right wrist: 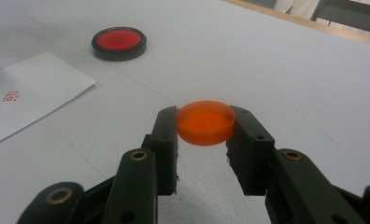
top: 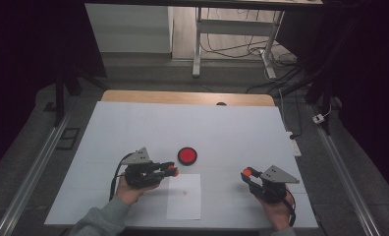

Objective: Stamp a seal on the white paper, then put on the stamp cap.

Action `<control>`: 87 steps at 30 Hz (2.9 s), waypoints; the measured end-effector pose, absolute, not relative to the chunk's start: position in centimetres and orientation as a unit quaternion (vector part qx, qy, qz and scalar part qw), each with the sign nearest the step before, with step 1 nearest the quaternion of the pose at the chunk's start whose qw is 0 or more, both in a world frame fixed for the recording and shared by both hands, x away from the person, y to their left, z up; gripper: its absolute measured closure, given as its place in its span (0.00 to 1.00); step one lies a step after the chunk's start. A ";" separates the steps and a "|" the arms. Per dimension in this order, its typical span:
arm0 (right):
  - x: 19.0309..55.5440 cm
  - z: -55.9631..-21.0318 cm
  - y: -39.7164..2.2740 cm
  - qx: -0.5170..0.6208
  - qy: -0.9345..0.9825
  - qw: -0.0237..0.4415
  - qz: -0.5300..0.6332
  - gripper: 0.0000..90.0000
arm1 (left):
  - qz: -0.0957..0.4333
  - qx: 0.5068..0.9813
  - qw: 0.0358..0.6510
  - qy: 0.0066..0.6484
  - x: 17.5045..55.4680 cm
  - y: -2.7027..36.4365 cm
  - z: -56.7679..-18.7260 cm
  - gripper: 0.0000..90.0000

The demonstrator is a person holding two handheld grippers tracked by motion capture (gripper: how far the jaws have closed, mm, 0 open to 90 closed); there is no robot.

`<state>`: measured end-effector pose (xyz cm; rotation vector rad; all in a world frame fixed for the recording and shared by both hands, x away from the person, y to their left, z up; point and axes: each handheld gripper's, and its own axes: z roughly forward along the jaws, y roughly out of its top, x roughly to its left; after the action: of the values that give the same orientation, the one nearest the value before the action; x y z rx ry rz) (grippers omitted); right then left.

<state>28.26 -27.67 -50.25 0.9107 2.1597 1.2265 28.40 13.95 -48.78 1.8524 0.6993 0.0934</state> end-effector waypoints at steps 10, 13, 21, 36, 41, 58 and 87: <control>28.3 -50.3 -27.6 0.333 0.792 0.244 0.449 0.71 | 0.042 0.778 0.554 0.293 28.5 14.5 -48.1 0.81; 28.3 -50.3 -27.6 0.333 0.793 0.245 0.448 0.71 | 0.042 0.780 0.553 0.290 28.4 14.4 -48.1 0.81; 28.2 -50.3 -27.4 0.330 0.794 0.243 0.449 0.71 | 0.044 0.782 0.551 0.289 28.4 14.3 -48.1 0.81; 28.2 -50.3 -26.4 0.317 0.799 0.237 0.453 0.71 | 0.052 0.789 0.542 0.285 28.2 13.9 -48.2 0.81; 28.1 -50.2 -25.7 0.310 0.802 0.233 0.454 0.71 | 0.053 0.791 0.540 0.284 28.2 13.8 -48.2 0.81; 27.9 -50.5 -23.1 0.286 0.811 0.205 0.467 0.71 | 0.055 0.796 0.534 0.279 28.1 13.6 -48.3 0.81; 27.5 -50.9 -20.0 0.254 0.826 0.189 0.467 0.71 | 0.058 0.798 0.533 0.277 28.0 13.4 -48.3 0.81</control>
<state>27.46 -20.02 -50.88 0.7152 2.3217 1.3122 28.03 13.40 -48.29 1.9024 0.6599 0.1390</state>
